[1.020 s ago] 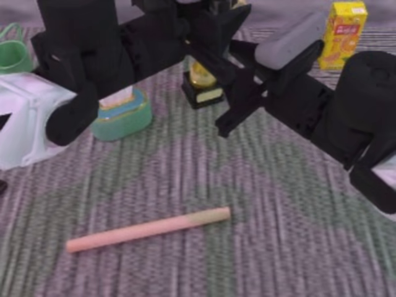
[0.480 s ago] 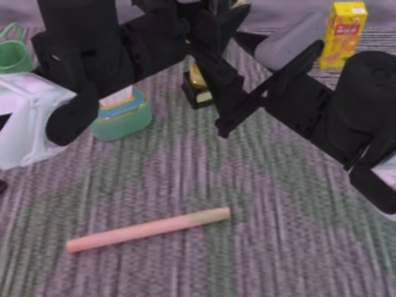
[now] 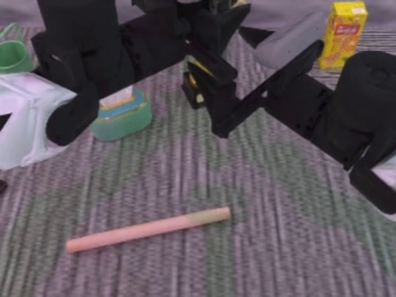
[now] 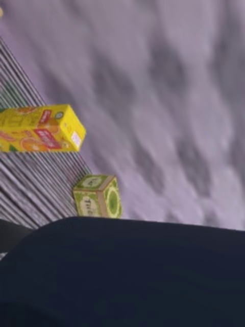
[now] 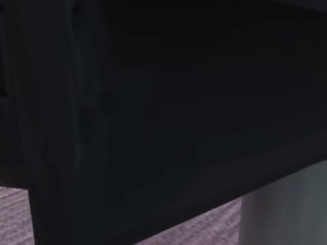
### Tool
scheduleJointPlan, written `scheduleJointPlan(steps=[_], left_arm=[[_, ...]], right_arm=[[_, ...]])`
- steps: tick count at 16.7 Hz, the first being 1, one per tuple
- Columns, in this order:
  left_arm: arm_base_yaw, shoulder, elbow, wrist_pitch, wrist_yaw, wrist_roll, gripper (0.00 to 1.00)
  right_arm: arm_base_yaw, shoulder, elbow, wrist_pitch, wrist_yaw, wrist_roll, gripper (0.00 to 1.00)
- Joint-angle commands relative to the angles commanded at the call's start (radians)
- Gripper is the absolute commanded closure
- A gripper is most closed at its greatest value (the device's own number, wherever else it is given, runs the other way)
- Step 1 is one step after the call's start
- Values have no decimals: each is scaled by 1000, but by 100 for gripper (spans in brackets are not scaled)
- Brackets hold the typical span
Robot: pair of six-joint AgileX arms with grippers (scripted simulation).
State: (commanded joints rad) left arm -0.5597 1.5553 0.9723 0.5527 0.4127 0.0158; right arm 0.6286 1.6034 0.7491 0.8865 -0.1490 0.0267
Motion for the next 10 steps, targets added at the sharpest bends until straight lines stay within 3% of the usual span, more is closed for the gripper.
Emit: scheduleJointPlan(steps=[3, 10], left_arm=[[11, -7, -6, -1, 10, -2, 100], [149, -81, -73, -10, 129, 6, 100]], right_arm=[[-3, -17, -16, -2, -3, -1, 0], [-32, -260, -233, -26, -44, 1, 0]])
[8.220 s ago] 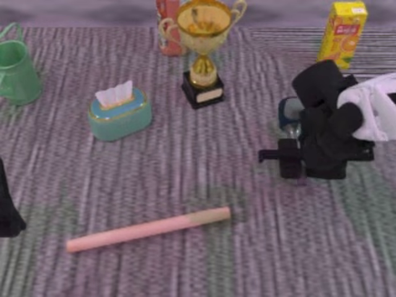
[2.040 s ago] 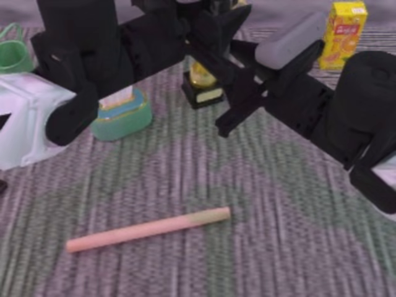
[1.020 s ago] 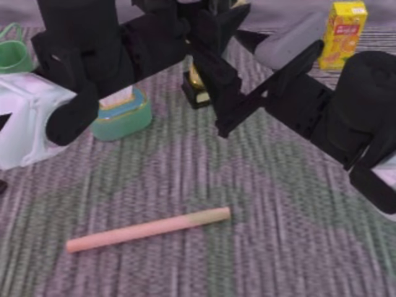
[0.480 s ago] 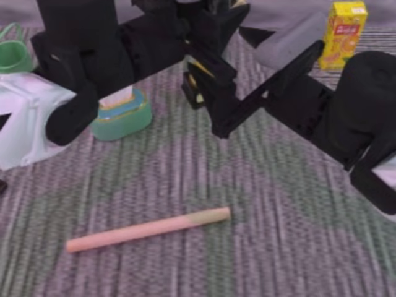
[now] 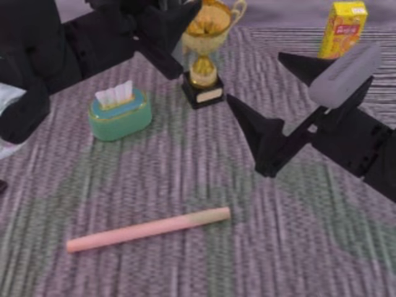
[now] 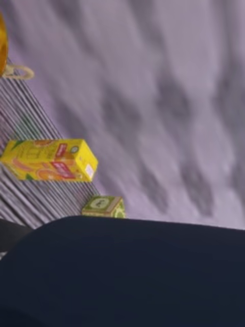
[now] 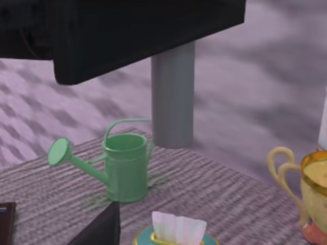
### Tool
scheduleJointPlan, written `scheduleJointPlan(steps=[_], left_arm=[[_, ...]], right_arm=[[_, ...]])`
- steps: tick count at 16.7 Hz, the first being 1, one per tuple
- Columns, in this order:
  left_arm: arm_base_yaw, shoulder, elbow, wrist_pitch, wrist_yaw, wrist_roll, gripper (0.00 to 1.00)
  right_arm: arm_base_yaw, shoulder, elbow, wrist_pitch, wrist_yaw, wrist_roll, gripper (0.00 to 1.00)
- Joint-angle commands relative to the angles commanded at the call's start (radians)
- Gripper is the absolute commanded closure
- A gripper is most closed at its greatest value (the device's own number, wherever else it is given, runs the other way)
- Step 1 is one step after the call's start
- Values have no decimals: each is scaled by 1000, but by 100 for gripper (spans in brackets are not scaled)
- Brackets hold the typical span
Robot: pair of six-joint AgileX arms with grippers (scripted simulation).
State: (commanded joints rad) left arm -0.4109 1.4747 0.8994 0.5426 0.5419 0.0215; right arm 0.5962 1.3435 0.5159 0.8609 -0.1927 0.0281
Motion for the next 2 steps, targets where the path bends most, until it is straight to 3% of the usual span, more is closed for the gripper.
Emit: scheduleJointPlan(steps=[2], left_arm=[[14, -7, -7, -2, 12, 1, 100]], right_arm=[[-2, -18, -17, 0, -5, 0, 0]])
